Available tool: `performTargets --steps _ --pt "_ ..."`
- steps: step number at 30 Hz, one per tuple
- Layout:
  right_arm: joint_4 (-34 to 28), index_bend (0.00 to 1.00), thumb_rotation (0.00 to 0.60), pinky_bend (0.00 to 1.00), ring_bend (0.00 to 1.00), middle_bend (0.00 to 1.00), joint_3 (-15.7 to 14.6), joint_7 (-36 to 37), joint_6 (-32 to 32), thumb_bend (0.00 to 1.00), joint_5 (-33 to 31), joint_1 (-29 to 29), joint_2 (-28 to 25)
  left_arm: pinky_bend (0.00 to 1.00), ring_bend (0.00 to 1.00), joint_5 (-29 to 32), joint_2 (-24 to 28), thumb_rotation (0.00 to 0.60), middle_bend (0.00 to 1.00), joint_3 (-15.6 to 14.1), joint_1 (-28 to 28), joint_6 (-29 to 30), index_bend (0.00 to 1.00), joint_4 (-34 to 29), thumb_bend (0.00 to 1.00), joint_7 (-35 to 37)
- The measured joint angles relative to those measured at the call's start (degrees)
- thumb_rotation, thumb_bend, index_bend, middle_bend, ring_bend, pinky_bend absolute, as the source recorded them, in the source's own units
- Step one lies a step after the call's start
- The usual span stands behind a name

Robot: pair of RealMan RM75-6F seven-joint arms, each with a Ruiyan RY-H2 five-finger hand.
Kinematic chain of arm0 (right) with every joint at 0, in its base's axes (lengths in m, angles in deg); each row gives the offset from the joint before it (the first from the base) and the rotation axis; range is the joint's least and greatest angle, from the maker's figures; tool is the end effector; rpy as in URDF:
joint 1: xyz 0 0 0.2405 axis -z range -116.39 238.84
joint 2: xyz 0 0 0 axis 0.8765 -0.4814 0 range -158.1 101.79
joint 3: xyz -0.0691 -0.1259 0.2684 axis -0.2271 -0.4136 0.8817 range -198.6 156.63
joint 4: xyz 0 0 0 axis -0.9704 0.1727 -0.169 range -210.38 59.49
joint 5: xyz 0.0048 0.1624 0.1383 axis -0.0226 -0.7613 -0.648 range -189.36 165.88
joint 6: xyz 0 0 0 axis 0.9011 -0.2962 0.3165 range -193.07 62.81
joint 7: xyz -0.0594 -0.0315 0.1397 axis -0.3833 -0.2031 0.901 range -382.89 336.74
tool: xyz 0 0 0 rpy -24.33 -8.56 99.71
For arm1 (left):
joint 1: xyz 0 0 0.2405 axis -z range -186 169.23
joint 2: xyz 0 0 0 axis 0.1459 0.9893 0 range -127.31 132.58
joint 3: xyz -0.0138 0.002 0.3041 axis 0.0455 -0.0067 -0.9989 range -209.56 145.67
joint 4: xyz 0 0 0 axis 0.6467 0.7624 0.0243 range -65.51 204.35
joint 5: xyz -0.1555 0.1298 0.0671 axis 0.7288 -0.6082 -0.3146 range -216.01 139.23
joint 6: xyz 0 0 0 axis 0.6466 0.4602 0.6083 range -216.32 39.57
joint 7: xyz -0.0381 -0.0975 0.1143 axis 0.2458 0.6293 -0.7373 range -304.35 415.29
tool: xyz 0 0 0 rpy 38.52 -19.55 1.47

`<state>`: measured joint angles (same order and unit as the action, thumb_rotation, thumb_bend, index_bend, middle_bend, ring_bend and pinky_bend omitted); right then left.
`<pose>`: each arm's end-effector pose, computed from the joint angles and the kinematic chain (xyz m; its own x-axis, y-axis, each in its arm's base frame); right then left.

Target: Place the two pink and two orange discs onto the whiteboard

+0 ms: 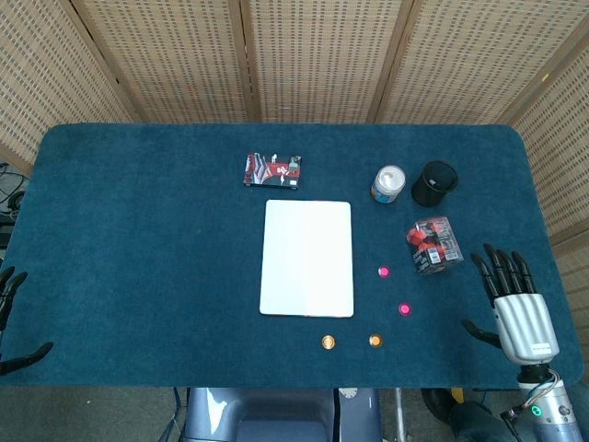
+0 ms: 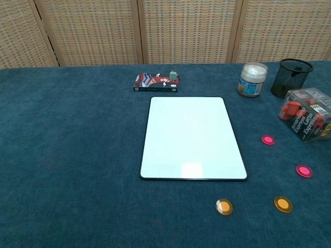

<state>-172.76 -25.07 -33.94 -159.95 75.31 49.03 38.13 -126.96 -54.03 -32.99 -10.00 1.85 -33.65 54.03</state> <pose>-0.3097 -0.2098 0.1634 0.4513 0.0991 0.8869 -0.8783 -0.1265 0.4611 -0.3372 0.1417 0.2072 0.3693 0.0249 0.9290 0.9274 0.0548 -0.3701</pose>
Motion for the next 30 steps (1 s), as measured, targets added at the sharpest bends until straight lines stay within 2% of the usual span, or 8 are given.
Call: performTargets --steps 12,14,16,19,21,23,25,30 --pt "2.65 0.00 0.600 0.00 0.00 0.03 2.44 1.47 0.99 0.00 0.35 1.46 1.47 0.00 0.00 0.31 -0.01 0.600 0.00 0.16 0.00 -0.32 0.00 0.26 0.00 0.42" --pt "2.00 0.00 0.600 0.09 0.09 0.16 2.93 1.04 2.86 0.00 0.71 0.29 1.44 0.00 0.00 0.63 -0.07 0.600 0.00 0.27 0.18 -0.71 0.00 0.28 0.00 0.26" --pt "1.03 0.00 0.600 0.27 0.30 0.35 3.59 -0.03 5.05 0.00 0.85 -1.19 1.36 0.00 0.00 1.13 -0.11 0.600 0.00 0.49 0.45 -1.20 0.00 0.21 0.00 0.08" --pt "-0.80 0.02 0.600 0.69 0.70 0.66 5.45 -2.35 9.75 0.00 0.28 -4.44 1.45 0.00 0.00 1.85 -0.18 0.600 0.00 0.88 0.84 -1.81 0.00 0.06 0.00 -0.28" --pt "-1.76 0.07 0.600 0.89 0.83 0.78 6.99 -3.98 13.86 0.00 -1.24 -6.96 1.81 0.00 0.00 2.27 -0.21 0.600 0.00 1.00 0.99 -2.17 0.00 -0.01 0.00 -0.49" --pt "-2.38 0.13 0.600 0.98 0.93 0.86 8.57 -5.85 18.45 0.00 -3.81 -9.62 2.50 0.00 0.00 2.72 -0.27 0.600 0.00 1.12 1.15 -2.56 0.00 -0.02 0.00 -0.71" --pt "-2.50 0.22 0.600 1.00 0.99 0.92 9.94 -7.73 22.38 0.01 -6.84 -11.92 3.60 0.00 0.00 3.08 -0.32 0.600 0.00 1.23 1.31 -2.91 0.00 -0.03 0.00 -0.82" --pt "-0.65 0.32 0.600 1.00 1.00 0.96 13.20 -14.35 29.15 0.15 -17.94 -17.20 9.74 0.00 0.00 4.00 -0.33 0.600 0.00 1.44 1.82 -4.11 0.00 0.07 0.00 -0.86"
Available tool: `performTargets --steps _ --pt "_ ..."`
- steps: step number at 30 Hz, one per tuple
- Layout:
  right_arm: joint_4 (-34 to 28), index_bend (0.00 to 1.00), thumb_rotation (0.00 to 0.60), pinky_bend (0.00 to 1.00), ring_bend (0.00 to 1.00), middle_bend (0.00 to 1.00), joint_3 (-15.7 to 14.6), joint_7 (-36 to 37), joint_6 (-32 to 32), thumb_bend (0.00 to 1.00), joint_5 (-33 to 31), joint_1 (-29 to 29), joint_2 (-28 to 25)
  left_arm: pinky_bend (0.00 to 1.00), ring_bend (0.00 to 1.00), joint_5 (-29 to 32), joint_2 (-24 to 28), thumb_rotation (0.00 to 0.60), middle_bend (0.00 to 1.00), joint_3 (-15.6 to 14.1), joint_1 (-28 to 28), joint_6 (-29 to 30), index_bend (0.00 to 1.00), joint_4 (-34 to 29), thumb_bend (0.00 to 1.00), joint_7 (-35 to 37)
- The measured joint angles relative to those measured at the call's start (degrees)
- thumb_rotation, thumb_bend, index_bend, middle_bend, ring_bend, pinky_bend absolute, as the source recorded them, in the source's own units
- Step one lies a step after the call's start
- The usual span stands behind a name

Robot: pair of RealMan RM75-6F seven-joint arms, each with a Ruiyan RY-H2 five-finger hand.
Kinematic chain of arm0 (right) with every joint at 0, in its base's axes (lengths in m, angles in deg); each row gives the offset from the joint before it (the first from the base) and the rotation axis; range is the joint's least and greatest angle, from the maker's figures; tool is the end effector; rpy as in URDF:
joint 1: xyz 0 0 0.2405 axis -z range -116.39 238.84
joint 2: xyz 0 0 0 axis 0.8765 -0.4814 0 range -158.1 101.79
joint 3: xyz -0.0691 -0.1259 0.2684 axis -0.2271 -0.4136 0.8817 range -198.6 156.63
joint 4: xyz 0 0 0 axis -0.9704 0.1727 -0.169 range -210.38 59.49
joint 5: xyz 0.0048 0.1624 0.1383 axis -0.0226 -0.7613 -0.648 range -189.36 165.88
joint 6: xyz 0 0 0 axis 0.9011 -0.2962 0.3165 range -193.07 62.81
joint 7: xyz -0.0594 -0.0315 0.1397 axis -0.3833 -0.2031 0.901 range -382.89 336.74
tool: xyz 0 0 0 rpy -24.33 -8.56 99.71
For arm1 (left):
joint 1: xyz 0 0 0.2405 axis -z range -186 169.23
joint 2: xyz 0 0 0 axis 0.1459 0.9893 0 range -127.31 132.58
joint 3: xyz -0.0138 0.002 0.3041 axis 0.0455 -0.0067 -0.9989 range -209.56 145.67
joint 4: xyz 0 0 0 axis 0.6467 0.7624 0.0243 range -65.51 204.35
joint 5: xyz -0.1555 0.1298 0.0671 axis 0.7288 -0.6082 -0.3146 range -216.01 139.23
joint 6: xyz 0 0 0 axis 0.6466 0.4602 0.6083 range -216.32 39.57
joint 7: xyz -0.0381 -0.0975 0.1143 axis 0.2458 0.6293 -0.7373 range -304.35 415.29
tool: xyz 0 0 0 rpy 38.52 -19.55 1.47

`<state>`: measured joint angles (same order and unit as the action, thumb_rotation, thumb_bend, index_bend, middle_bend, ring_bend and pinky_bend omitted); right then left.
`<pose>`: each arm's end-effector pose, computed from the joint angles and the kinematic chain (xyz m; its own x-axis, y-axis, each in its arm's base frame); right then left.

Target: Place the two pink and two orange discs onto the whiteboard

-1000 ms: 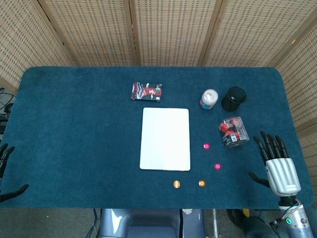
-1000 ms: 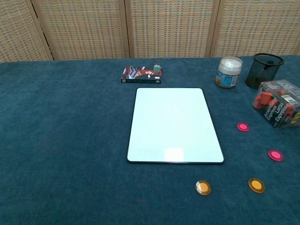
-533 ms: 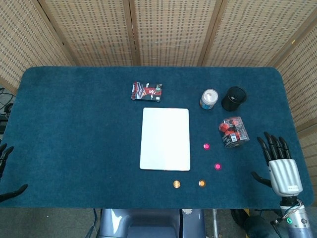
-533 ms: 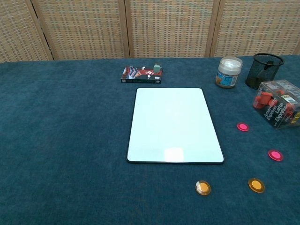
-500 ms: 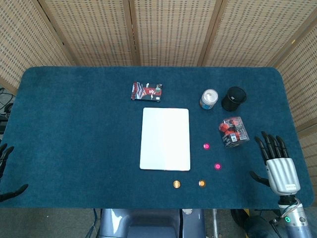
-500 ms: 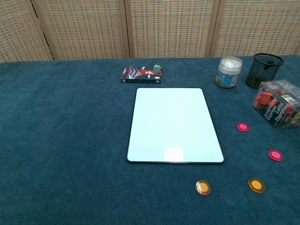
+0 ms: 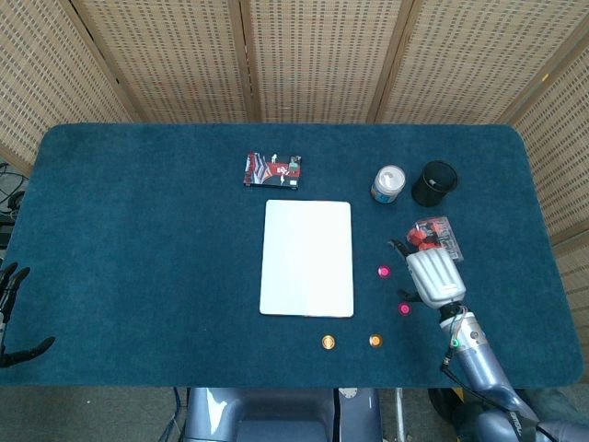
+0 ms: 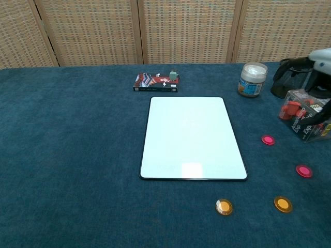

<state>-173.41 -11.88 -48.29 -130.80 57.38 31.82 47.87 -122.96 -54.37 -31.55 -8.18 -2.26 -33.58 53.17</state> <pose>-0.2352 -0.3333 0.0673 0.4955 -0.1327 0.8584 -0.8540 -0.2547 0.4536 -0.3444 0.1567 0.2018 0.3729 0.0630 0.9257 0.9220 0.0872 -0.3773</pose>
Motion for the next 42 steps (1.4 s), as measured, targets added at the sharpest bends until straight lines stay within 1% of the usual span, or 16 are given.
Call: performTargets --steps 3,5,8,12,14,18,24,33,42 --pt "2.20 0.36 0.600 1.00 1.00 0.97 1.35 -4.02 2.34 0.23 -6.77 -2.41 4.32 0.00 0.00 0.38 0.06 0.600 0.00 0.09 0.31 -0.65 0.00 0.07 0.00 0.10" --pt "4.33 0.36 0.600 1.00 1.00 0.97 2.18 -6.69 3.40 0.26 -11.25 -3.94 7.49 0.00 0.00 0.49 0.14 0.600 0.00 0.09 0.42 -0.92 0.00 0.09 0.00 0.26" --pt "8.37 0.38 0.600 1.00 1.00 0.97 3.08 -10.15 3.98 0.26 -16.22 -5.83 11.90 0.00 0.00 0.58 0.30 0.600 0.00 0.09 0.53 -1.14 0.00 0.15 0.00 0.55" --pt "12.95 0.38 0.600 1.00 1.00 0.97 3.75 -13.18 3.82 0.30 -20.11 -7.57 16.33 0.00 0.00 0.88 0.43 0.600 0.00 0.15 0.72 -1.57 0.00 0.27 0.00 0.85" --pt "14.60 0.38 0.600 1.00 1.00 0.97 3.91 -14.05 3.71 0.31 -21.49 -8.13 17.66 0.00 0.00 0.97 0.50 0.600 0.00 0.16 0.84 -1.80 0.00 0.28 0.00 0.98" --pt "16.54 0.39 0.600 1.00 1.00 0.97 3.99 -14.80 3.76 0.31 -23.41 -8.68 18.94 0.00 0.00 1.00 0.45 0.600 0.00 0.11 0.91 -1.95 0.00 0.30 0.00 0.89" --pt "18.20 0.39 0.600 1.00 1.00 0.97 3.47 -14.59 3.66 0.31 -23.67 -8.72 19.42 0.00 0.00 1.13 0.35 0.600 0.00 0.08 1.12 -2.32 0.00 0.20 0.00 0.48" --pt "19.00 0.40 0.600 1.00 1.00 0.97 2.43 -14.39 4.09 0.31 -23.65 -8.53 18.97 0.00 0.00 1.23 0.22 0.600 0.00 -0.01 1.21 -2.50 0.00 0.07 0.00 0.00" --pt "19.90 0.40 0.600 1.00 1.00 0.97 2.17 -14.49 4.87 0.31 -24.93 -8.65 19.19 0.00 0.00 1.49 0.02 0.600 0.00 0.00 1.38 -2.72 0.00 -0.07 0.00 -0.53"
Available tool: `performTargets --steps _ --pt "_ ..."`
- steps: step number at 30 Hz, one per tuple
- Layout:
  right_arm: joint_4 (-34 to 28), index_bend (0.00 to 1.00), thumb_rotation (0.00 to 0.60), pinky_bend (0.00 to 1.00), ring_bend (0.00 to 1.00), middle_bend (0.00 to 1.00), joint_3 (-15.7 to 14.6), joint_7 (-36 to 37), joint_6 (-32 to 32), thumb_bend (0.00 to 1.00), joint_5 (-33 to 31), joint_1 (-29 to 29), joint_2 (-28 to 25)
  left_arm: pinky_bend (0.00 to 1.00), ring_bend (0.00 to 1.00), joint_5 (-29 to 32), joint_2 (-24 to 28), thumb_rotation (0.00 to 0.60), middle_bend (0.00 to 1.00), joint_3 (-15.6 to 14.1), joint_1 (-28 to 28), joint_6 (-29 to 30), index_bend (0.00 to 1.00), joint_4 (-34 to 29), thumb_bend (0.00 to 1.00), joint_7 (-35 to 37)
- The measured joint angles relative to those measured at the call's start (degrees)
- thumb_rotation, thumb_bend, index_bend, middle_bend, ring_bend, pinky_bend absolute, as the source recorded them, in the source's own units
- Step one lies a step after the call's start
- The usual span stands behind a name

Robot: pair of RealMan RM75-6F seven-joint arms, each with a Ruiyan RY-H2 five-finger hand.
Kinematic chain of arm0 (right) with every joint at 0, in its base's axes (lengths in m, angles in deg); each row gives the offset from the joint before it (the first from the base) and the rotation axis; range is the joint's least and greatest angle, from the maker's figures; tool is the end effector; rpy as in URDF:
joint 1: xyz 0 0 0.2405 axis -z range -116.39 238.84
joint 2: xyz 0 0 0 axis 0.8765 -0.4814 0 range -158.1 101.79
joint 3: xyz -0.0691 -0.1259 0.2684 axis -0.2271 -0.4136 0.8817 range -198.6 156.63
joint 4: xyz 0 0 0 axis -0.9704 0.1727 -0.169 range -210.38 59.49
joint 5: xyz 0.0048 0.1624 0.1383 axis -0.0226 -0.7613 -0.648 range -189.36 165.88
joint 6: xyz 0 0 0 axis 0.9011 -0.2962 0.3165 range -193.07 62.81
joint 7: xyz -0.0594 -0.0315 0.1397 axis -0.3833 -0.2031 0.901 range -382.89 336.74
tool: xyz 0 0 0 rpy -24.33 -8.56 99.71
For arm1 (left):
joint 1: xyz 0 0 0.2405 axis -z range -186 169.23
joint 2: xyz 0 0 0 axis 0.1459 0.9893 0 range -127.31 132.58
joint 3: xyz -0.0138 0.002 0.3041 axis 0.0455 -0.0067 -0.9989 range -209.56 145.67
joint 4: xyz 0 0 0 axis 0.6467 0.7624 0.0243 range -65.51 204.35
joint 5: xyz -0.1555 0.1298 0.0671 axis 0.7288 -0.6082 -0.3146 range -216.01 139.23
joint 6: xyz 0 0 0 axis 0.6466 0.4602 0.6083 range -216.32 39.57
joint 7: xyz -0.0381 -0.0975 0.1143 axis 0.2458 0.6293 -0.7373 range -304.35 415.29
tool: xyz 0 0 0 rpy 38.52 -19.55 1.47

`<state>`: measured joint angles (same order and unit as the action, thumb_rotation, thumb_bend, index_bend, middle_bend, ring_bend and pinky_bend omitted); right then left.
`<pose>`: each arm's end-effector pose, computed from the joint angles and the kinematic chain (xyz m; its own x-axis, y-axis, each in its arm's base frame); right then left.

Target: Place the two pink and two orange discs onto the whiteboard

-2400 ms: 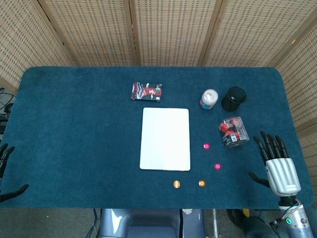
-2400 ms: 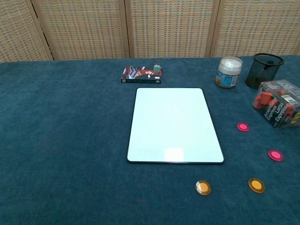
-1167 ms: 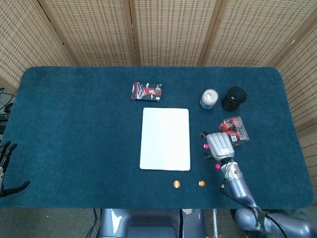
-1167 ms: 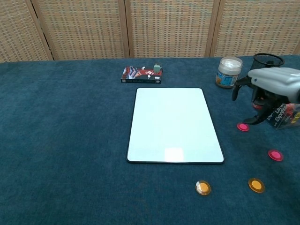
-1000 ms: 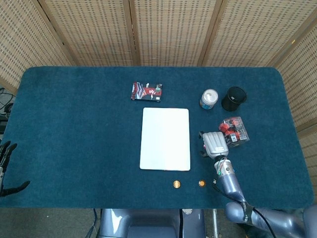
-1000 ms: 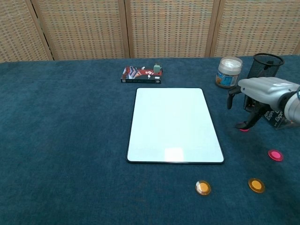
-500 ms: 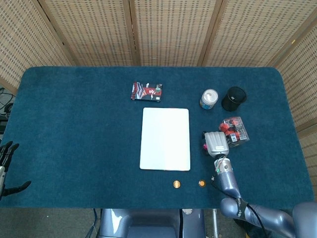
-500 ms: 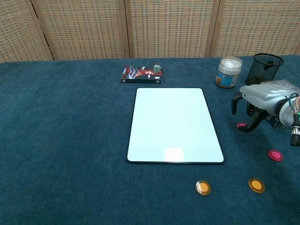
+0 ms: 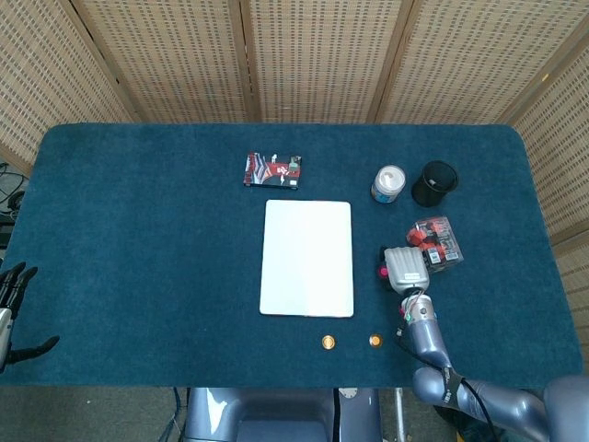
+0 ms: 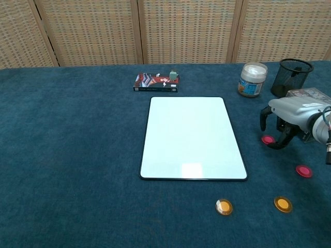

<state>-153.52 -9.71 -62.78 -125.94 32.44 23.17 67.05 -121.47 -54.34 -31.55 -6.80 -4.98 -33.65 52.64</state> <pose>-0.2542 -0.3817 -0.0393 0.5506 -0.3112 0.7746 -0.8240 -0.0538 0.5641 -0.3465 0.1641 0.1963 0.3751 0.1029 0.9213 0.9191 0.0880 -0.3841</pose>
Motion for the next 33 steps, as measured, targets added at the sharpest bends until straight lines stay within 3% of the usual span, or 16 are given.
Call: performTargets --steps 16,25,33 --pt "2.11 0.43 0.600 1.00 1.00 0.97 -0.06 -2.56 1.02 0.31 -3.77 -1.12 0.86 0.00 0.00 0.38 -0.12 0.600 0.00 0.06 0.18 -0.24 0.00 -0.02 0.00 -0.13" --pt "2.36 0.57 0.600 1.00 1.00 0.97 -0.20 -3.35 1.38 0.34 -4.91 -1.63 1.06 0.00 0.00 0.45 -0.05 0.600 0.00 0.01 0.26 -0.40 0.00 -0.07 0.00 -0.14" --pt "2.64 0.61 0.600 1.00 1.00 0.98 -0.41 -2.19 0.95 0.34 -3.69 -1.55 1.18 0.00 0.00 0.34 0.01 0.600 0.00 -0.06 0.25 -0.34 0.00 -0.03 0.00 -0.02"
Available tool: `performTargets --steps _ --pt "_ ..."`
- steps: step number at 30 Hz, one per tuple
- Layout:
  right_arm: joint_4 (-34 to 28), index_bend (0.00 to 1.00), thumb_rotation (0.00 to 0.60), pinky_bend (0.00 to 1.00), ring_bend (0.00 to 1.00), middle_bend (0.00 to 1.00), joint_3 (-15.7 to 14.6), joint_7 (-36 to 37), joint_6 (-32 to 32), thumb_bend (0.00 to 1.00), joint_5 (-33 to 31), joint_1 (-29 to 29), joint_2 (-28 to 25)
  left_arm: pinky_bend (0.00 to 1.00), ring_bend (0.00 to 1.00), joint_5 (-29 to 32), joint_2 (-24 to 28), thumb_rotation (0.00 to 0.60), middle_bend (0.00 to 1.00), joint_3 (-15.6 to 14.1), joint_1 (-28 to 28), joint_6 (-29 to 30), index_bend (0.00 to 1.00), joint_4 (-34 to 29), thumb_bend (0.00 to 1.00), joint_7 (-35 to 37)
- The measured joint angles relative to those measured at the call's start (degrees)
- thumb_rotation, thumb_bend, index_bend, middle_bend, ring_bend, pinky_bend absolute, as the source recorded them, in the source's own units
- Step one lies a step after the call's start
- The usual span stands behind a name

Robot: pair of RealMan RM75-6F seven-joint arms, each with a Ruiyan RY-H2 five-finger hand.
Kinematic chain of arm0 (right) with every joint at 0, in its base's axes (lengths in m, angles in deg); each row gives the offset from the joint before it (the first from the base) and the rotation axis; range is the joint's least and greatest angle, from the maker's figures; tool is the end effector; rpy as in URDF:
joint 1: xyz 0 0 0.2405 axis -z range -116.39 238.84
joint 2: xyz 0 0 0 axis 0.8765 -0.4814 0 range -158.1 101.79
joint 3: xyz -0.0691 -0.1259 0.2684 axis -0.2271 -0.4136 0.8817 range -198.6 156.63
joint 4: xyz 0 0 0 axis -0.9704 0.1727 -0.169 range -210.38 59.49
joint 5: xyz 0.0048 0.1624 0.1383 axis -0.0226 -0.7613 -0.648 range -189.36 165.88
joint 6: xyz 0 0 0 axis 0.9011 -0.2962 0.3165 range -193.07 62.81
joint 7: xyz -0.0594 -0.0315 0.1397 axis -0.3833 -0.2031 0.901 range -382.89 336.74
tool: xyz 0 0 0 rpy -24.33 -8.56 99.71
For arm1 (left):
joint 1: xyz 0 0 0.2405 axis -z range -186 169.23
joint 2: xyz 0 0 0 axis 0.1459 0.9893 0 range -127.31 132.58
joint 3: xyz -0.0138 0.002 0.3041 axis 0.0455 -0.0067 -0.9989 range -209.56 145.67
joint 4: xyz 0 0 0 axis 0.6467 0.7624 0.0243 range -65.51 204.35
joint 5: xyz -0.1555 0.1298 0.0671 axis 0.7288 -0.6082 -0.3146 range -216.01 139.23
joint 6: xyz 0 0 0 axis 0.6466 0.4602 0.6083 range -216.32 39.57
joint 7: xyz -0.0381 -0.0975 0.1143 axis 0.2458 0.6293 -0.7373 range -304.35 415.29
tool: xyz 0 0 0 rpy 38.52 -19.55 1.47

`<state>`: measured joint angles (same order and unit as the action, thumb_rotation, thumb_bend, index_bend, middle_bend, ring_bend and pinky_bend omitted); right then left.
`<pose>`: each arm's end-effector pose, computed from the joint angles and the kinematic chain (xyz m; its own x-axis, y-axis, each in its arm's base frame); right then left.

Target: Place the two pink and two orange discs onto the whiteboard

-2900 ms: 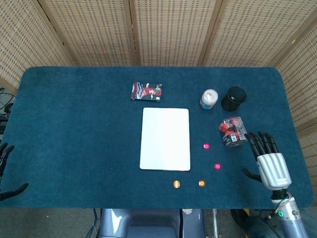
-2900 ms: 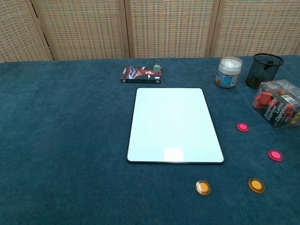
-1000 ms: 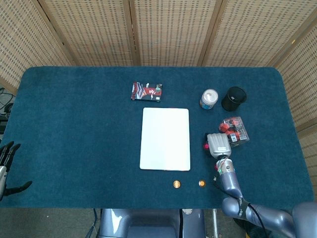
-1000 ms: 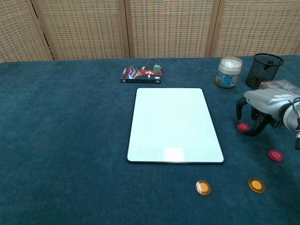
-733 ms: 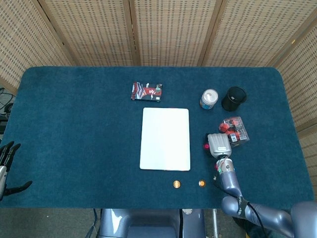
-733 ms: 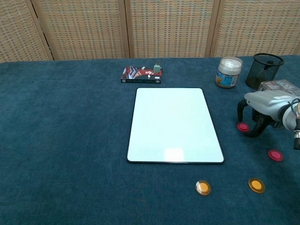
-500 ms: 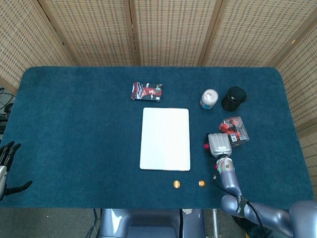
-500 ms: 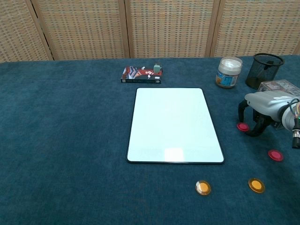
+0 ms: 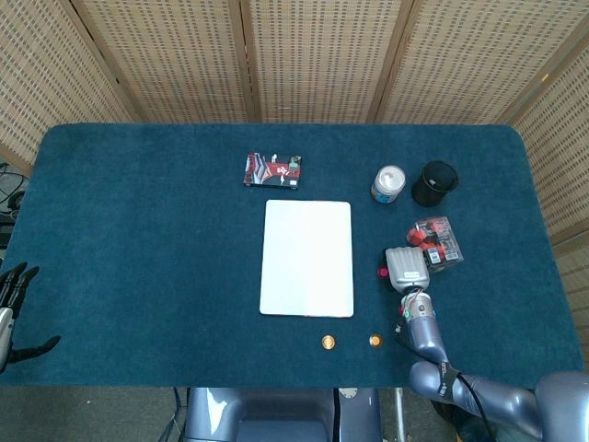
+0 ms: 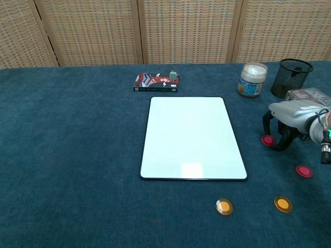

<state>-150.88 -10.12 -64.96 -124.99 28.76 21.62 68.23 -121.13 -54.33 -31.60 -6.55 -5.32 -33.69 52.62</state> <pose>-0.2592 -0.3882 -0.0462 0.5726 -0.3396 0.7462 -0.8007 -0.0362 0.5980 -0.3469 0.1652 0.1956 0.3740 0.1082 0.9211 0.9191 0.0898 -0.3837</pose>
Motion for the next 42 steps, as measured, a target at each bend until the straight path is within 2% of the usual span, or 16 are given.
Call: performTargets --steps 7,11,16,23,25,27,29,33,35,37,42 --pt "-0.01 0.61 0.600 1.00 1.00 0.98 0.06 1.99 -0.64 0.34 2.19 0.24 -0.01 0.00 0.00 0.08 0.02 0.600 0.00 -0.02 0.06 -0.09 0.00 -0.07 0.00 -0.05" --pt "-3.39 0.61 0.600 1.00 1.00 0.98 0.94 1.88 -1.50 0.34 3.60 -0.49 -0.56 0.00 0.00 0.09 0.13 0.600 0.00 -0.05 0.14 -0.28 0.00 -0.22 0.00 0.09" --pt "-9.42 0.61 0.600 1.00 1.00 0.98 3.68 -3.57 -3.50 0.34 2.51 -3.98 -0.17 0.00 0.00 -0.09 0.51 0.600 0.00 -0.07 0.07 -0.14 0.00 -0.16 0.00 1.20" --pt "-12.55 0.60 0.600 1.00 1.00 0.98 8.54 -13.24 -6.87 0.34 -5.07 -11.70 5.23 0.00 0.00 -0.50 1.31 0.600 0.00 -0.20 0.12 -0.42 0.00 0.28 0.00 3.66" --pt "-12.29 0.46 0.600 1.00 1.00 0.98 9.90 -14.68 -7.67 0.29 -7.58 -13.78 7.55 0.00 0.00 -0.79 1.55 0.600 0.00 -0.32 0.16 -0.56 0.00 0.46 0.00 4.42" --pt "-11.33 0.31 0.600 1.00 1.00 0.98 10.81 -15.82 -8.18 0.19 -9.63 -15.46 9.70 0.00 0.00 -1.06 1.75 0.600 0.00 -0.42 0.19 -0.67 0.00 0.65 0.00 5.15" --pt "-10.22 0.24 0.600 1.00 1.00 0.98 11.26 -16.39 -8.47 0.14 -10.58 -16.49 11.12 0.00 0.00 -1.26 1.98 0.600 0.00 -0.50 0.24 -0.82 0.00 0.86 0.00 5.94" --pt "-9.22 0.23 0.600 1.00 1.00 0.98 11.09 -16.53 -9.51 0.13 -10.55 -17.38 12.54 0.00 0.00 -1.36 2.37 0.600 0.00 -0.60 0.46 -1.40 0.00 1.21 0.00 7.13" --pt "-9.68 0.26 0.600 1.00 1.00 0.98 10.57 -16.57 -10.12 0.14 -10.18 -17.30 12.43 0.00 0.00 -1.42 2.52 0.600 0.00 -0.70 0.57 -1.68 0.00 1.37 0.00 7.51" --pt "-10.99 0.32 0.600 1.00 1.00 0.98 9.80 -16.62 -10.83 0.18 -9.69 -16.84 11.79 0.00 0.00 -1.49 2.60 0.600 0.00 -0.77 0.59 -1.76 0.00 1.41 0.00 7.72" --pt "-17.78 0.38 0.600 1.00 1.00 0.98 6.35 -15.42 -12.67 0.25 -7.87 -13.36 7.25 0.00 0.00 -1.98 2.58 0.600 0.00 -1.00 0.43 -1.44 0.00 1.30 0.00 7.54"
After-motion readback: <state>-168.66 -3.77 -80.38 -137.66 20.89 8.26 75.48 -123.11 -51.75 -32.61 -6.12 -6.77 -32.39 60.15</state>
